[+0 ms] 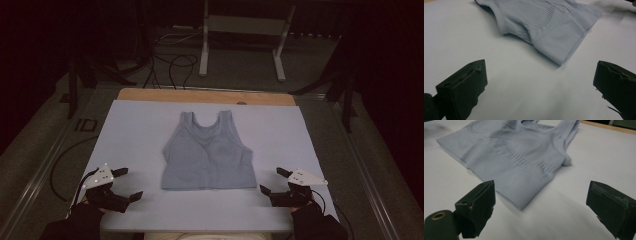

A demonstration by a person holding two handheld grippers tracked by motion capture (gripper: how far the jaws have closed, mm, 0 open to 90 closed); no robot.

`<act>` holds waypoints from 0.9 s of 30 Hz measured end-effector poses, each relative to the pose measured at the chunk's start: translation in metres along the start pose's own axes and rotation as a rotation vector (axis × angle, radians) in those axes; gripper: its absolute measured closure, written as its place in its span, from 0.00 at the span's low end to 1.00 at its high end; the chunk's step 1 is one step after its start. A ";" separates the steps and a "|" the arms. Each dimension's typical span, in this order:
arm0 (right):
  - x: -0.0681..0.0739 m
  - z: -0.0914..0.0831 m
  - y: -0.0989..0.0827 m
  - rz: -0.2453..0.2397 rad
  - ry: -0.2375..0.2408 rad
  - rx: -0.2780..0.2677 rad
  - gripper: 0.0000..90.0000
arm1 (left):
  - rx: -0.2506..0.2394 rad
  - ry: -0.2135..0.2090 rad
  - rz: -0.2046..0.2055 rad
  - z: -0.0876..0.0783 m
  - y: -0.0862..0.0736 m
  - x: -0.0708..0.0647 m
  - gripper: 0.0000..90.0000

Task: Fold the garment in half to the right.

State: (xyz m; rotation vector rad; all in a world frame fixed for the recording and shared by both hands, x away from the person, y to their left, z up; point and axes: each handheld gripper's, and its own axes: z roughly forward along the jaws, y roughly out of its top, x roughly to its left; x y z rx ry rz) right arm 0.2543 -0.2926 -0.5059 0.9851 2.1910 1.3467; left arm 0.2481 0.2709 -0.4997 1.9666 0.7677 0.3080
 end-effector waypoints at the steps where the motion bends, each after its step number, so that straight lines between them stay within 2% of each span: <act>1: 0.000 0.000 0.000 -0.003 0.003 0.003 0.10 | -0.004 0.000 0.000 0.000 0.000 0.000 0.00; 4: 0.001 0.001 0.000 0.007 0.017 0.015 0.09 | -0.002 0.007 0.008 0.000 0.001 -0.001 0.00; 6: 0.004 0.002 0.001 -0.011 0.019 0.027 0.09 | 0.001 0.002 0.008 0.000 0.001 -0.001 0.00; 9: 0.005 0.004 0.002 -0.011 0.023 0.036 0.09 | 0.006 0.000 0.009 0.001 0.001 -0.001 0.00; 11: 0.005 0.005 0.001 0.005 0.034 0.034 0.08 | 0.006 0.001 0.013 0.000 0.002 -0.002 0.00; 12: 0.005 0.005 0.002 0.025 0.055 0.032 0.08 | 0.006 -0.002 0.004 0.000 0.002 -0.002 0.00; 17: 0.008 0.004 0.005 0.024 0.059 0.034 0.08 | 0.030 -0.002 0.003 0.001 0.004 -0.003 0.00; 21: 0.012 0.000 0.014 0.009 0.057 0.026 0.08 | 0.033 -0.011 0.023 0.000 0.010 -0.007 0.00; 22: 0.013 -0.001 0.021 0.015 0.074 0.012 0.08 | 0.027 -0.017 0.031 0.000 0.016 -0.010 0.00; 24: 0.014 -0.001 0.025 0.013 0.077 0.012 0.08 | 0.026 -0.023 0.033 0.000 0.019 -0.011 0.00; 27: 0.016 -0.002 0.044 -0.024 0.081 -0.005 0.08 | 0.031 -0.024 0.051 -0.001 0.027 -0.015 0.00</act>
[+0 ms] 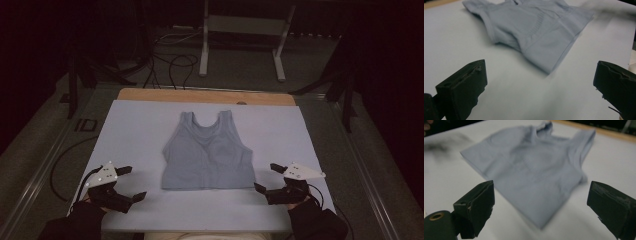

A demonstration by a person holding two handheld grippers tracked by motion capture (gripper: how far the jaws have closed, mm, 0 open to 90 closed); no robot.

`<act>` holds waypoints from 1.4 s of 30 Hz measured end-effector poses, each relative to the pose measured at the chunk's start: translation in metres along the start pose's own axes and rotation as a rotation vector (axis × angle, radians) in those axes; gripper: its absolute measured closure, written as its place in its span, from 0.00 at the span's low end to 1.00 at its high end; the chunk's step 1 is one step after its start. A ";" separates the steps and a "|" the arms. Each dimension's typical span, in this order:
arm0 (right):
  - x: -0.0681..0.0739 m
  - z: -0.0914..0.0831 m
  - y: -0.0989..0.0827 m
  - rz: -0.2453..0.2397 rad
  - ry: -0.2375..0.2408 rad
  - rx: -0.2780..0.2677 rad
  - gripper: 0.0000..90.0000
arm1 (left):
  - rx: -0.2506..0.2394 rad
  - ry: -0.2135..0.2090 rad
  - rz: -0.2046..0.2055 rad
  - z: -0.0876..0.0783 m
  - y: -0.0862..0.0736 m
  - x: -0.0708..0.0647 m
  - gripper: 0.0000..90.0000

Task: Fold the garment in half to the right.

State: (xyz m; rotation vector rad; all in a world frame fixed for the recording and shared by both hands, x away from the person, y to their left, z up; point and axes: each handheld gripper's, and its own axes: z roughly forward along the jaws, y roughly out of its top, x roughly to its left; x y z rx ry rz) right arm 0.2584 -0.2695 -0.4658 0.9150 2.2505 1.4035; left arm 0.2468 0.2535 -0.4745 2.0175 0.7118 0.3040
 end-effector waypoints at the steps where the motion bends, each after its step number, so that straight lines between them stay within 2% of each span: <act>1: -0.001 0.000 0.013 -0.007 0.014 -0.025 0.08 | -0.002 -0.004 0.001 -0.001 0.004 -0.001 0.00; 2: -0.001 0.000 0.013 -0.007 0.014 -0.025 0.08 | -0.002 -0.001 0.004 -0.001 0.007 -0.001 0.00; 3: -0.001 0.001 0.027 -0.024 0.014 -0.041 0.08 | -0.012 0.013 0.015 -0.002 0.014 -0.003 0.00; 4: -0.001 0.001 0.027 -0.024 0.014 -0.041 0.08 | -0.012 0.013 0.015 -0.002 0.014 -0.003 0.00; 5: -0.002 0.002 0.032 -0.033 0.014 -0.047 0.08 | -0.023 0.013 0.016 -0.003 0.022 -0.005 0.00; 6: -0.003 0.004 0.046 -0.051 0.023 -0.061 0.08 | -0.026 0.007 0.021 -0.003 0.026 -0.007 0.00; 9: -0.006 0.010 0.066 -0.079 0.032 -0.072 0.08 | -0.011 0.006 0.035 -0.002 0.037 -0.011 0.00; 10: -0.006 0.010 0.066 -0.079 0.032 -0.072 0.08 | -0.011 0.006 0.035 -0.002 0.037 -0.011 0.00; 11: -0.008 0.015 0.080 -0.094 0.045 -0.085 0.08 | -0.006 0.004 0.040 -0.001 0.043 -0.012 0.00; 15: -0.010 0.027 0.106 -0.117 0.054 -0.104 0.08 | 0.003 0.004 0.046 0.001 0.051 -0.014 0.00; 21: -0.012 0.052 0.137 -0.146 0.085 -0.115 0.08 | 0.022 0.002 0.038 0.009 0.059 -0.017 0.00; 22: -0.012 0.052 0.137 -0.146 0.085 -0.115 0.08 | 0.022 0.002 0.038 0.009 0.059 -0.017 0.00; 24: -0.009 0.067 0.149 -0.154 0.104 -0.114 0.08 | 0.023 0.014 0.023 0.015 0.063 -0.019 0.00; 29: -0.008 0.095 0.166 -0.156 0.129 -0.108 0.08 | 0.028 0.023 0.023 0.025 0.067 -0.022 0.00; 34: -0.009 0.123 0.179 -0.151 0.141 -0.094 0.08 | 0.046 0.009 0.036 0.035 0.068 -0.026 0.00; 42: -0.013 0.164 0.181 -0.125 0.155 -0.055 0.08 | 0.058 0.002 0.031 0.053 0.066 -0.033 0.00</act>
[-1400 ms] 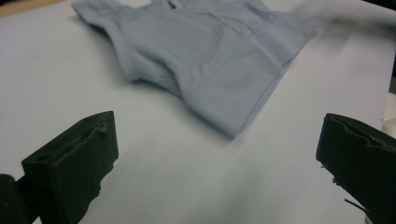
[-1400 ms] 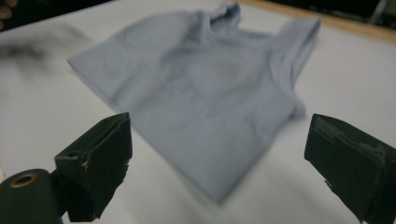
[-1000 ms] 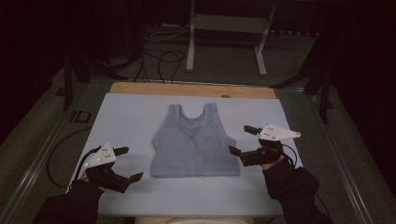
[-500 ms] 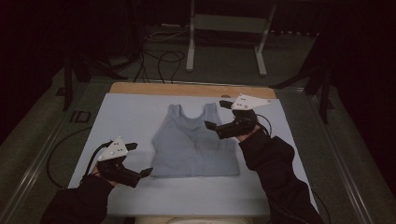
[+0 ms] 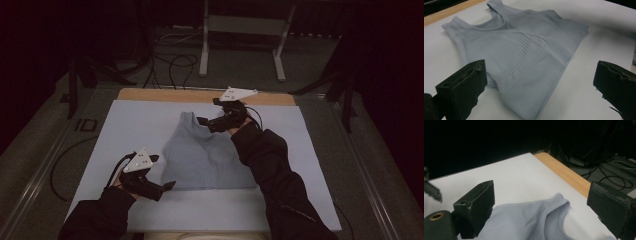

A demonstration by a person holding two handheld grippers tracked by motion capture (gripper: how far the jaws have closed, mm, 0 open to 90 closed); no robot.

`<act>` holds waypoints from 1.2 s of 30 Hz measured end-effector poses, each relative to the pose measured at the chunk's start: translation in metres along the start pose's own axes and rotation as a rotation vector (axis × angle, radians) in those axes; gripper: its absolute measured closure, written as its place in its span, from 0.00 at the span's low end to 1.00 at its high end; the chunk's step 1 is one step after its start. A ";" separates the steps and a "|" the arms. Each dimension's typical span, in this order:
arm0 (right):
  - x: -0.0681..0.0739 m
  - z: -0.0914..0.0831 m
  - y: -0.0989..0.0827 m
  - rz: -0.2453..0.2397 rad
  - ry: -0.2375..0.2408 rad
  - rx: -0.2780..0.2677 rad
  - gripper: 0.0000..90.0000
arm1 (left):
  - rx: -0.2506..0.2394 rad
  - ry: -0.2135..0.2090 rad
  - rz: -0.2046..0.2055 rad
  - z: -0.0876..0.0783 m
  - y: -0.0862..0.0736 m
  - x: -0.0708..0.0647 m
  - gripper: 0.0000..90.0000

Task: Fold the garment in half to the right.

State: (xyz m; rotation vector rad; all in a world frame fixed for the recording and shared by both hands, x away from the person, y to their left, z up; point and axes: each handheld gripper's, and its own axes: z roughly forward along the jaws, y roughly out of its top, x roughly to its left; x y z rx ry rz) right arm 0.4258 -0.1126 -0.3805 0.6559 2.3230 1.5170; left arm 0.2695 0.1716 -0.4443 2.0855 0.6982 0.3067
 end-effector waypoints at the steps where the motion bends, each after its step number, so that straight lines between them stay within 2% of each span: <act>1: -0.001 0.006 -0.001 0.003 0.000 0.005 0.08 | 0.002 0.002 -0.002 0.002 0.000 0.000 0.00; 4: -0.003 0.016 -0.002 0.004 -0.001 0.007 0.08 | 0.003 0.003 -0.012 0.006 -0.001 0.000 0.00; 6: -0.007 0.031 -0.004 0.008 -0.011 0.024 0.08 | -0.005 0.013 -0.017 0.014 -0.003 -0.003 0.00; 8: -0.008 0.035 -0.004 0.008 -0.014 0.029 0.08 | -0.009 0.012 -0.025 0.018 -0.004 -0.003 0.00; 9: -0.009 0.044 -0.006 0.028 -0.006 0.038 0.08 | -0.012 0.021 -0.033 0.023 -0.005 -0.003 0.00; 10: -0.009 0.044 -0.006 0.028 -0.006 0.038 0.08 | -0.012 0.021 -0.033 0.023 -0.005 -0.003 0.00; 13: -0.013 0.062 -0.010 0.042 -0.008 0.064 0.08 | 0.007 0.030 -0.022 0.032 -0.009 -0.004 0.00; 14: -0.013 0.062 -0.010 0.042 -0.008 0.064 0.08 | 0.007 0.030 -0.022 0.032 -0.009 -0.004 0.00; 15: -0.015 0.071 -0.013 0.060 -0.004 0.073 0.08 | 0.012 0.025 -0.027 0.033 -0.010 -0.003 0.00; 16: -0.015 0.071 -0.013 0.060 -0.004 0.073 0.08 | 0.013 0.032 -0.031 0.034 -0.011 -0.003 0.00; 17: -0.019 0.080 -0.016 0.067 0.002 0.082 0.08 | 0.015 0.036 -0.031 0.034 -0.013 -0.002 0.00; 20: -0.021 0.089 -0.018 0.078 0.003 0.094 0.08 | 0.018 0.050 -0.045 0.034 -0.017 0.001 0.00; 21: -0.022 0.099 -0.020 0.090 0.000 0.112 0.08 | 0.027 0.055 -0.055 0.034 -0.019 0.002 0.00; 22: -0.022 0.099 -0.020 0.090 0.000 0.112 0.08 | 0.027 0.055 -0.055 0.034 -0.019 0.002 0.00; 23: -0.024 0.111 -0.023 0.079 -0.002 0.134 0.08 | 0.035 0.052 -0.066 0.034 -0.021 0.003 0.00; 24: -0.024 0.111 -0.023 0.079 -0.002 0.134 0.08 | 0.037 0.057 -0.073 0.035 -0.022 0.003 0.00; 25: -0.025 0.119 -0.025 0.068 -0.011 0.156 0.08 | 0.049 0.060 -0.095 0.035 -0.025 0.004 0.00; 26: -0.025 0.119 -0.025 0.068 -0.011 0.156 0.08 | 0.049 0.060 -0.095 0.035 -0.025 0.004 0.00; 27: -0.028 0.127 -0.026 0.081 -0.011 0.167 0.08 | 0.066 0.051 -0.123 0.036 -0.029 0.006 0.00; 29: -0.030 0.131 -0.026 0.084 -0.019 0.171 0.08 | 0.066 0.051 -0.123 0.036 -0.029 0.006 0.00; 30: -0.033 0.137 -0.027 0.094 -0.022 0.178 0.09 | 0.098 0.049 -0.137 0.038 -0.033 0.008 0.00; 34: -0.039 0.151 -0.028 0.107 -0.036 0.195 0.10 | 0.115 0.070 -0.194 0.039 -0.035 0.011 0.00; 36: -0.041 0.157 -0.028 0.126 -0.040 0.209 0.14 | 0.119 0.067 -0.198 0.038 -0.036 0.012 0.00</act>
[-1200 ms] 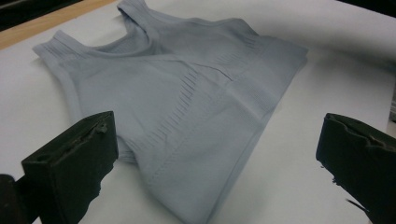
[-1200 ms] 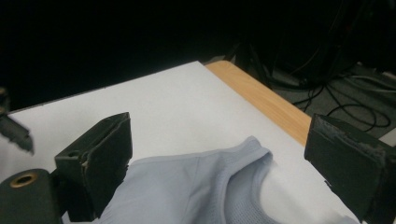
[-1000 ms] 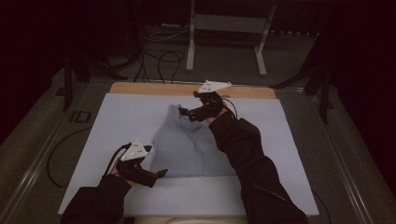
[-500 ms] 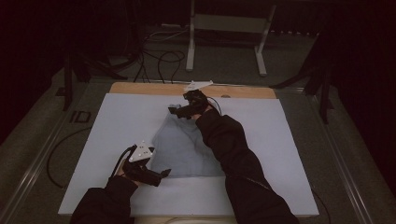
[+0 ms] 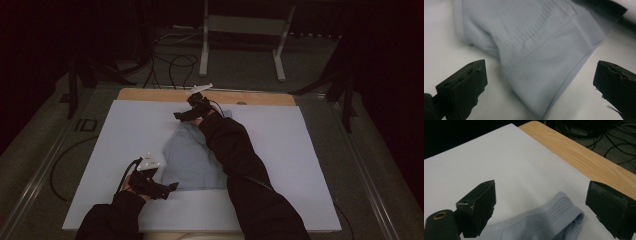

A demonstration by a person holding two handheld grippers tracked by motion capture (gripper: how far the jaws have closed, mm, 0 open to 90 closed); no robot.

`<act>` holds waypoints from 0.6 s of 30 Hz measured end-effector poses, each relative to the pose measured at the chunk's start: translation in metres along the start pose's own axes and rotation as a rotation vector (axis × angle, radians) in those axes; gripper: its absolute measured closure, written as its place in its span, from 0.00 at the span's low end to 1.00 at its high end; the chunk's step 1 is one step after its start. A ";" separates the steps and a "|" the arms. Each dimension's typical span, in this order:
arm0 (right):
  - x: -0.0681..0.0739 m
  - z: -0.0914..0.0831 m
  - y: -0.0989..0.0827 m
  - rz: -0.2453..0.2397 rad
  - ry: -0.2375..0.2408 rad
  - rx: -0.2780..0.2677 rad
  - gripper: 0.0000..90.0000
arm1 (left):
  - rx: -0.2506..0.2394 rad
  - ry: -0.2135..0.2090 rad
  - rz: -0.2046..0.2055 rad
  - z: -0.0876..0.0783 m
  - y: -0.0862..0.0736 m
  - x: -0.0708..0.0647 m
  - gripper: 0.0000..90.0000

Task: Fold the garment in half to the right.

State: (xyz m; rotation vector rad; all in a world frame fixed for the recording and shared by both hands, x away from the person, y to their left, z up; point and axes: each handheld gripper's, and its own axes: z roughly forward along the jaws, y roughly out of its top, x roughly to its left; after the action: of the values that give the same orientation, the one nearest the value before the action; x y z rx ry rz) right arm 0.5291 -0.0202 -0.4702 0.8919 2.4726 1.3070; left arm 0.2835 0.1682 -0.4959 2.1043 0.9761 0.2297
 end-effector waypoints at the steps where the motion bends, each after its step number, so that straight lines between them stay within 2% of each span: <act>1: -0.001 0.004 0.000 -0.003 -0.009 0.006 0.15 | 0.010 0.006 -0.002 0.000 0.000 0.000 0.00; 6: -0.006 0.023 -0.005 0.017 -0.030 0.072 0.20 | 0.053 0.000 -0.022 0.002 -0.002 0.002 0.01; 8: -0.007 0.031 -0.007 0.023 -0.054 0.101 0.24 | 0.067 0.001 -0.027 0.003 -0.002 0.002 0.03; 12: -0.008 0.043 -0.011 0.022 -0.097 0.158 0.29 | 0.100 0.008 -0.045 0.007 -0.004 0.002 0.15; 16: -0.011 0.055 -0.014 0.013 -0.129 0.212 0.33 | 0.131 0.008 -0.062 0.009 -0.005 0.002 0.22; 18: -0.011 0.059 -0.014 0.006 -0.140 0.229 0.35 | 0.151 0.020 -0.056 0.011 -0.006 0.000 0.33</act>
State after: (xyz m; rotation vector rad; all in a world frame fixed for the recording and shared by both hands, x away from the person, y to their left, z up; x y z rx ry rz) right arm 0.5578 0.0078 -0.5168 1.0048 2.5434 0.9400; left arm 0.2854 0.1644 -0.5076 2.2106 1.0930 0.1537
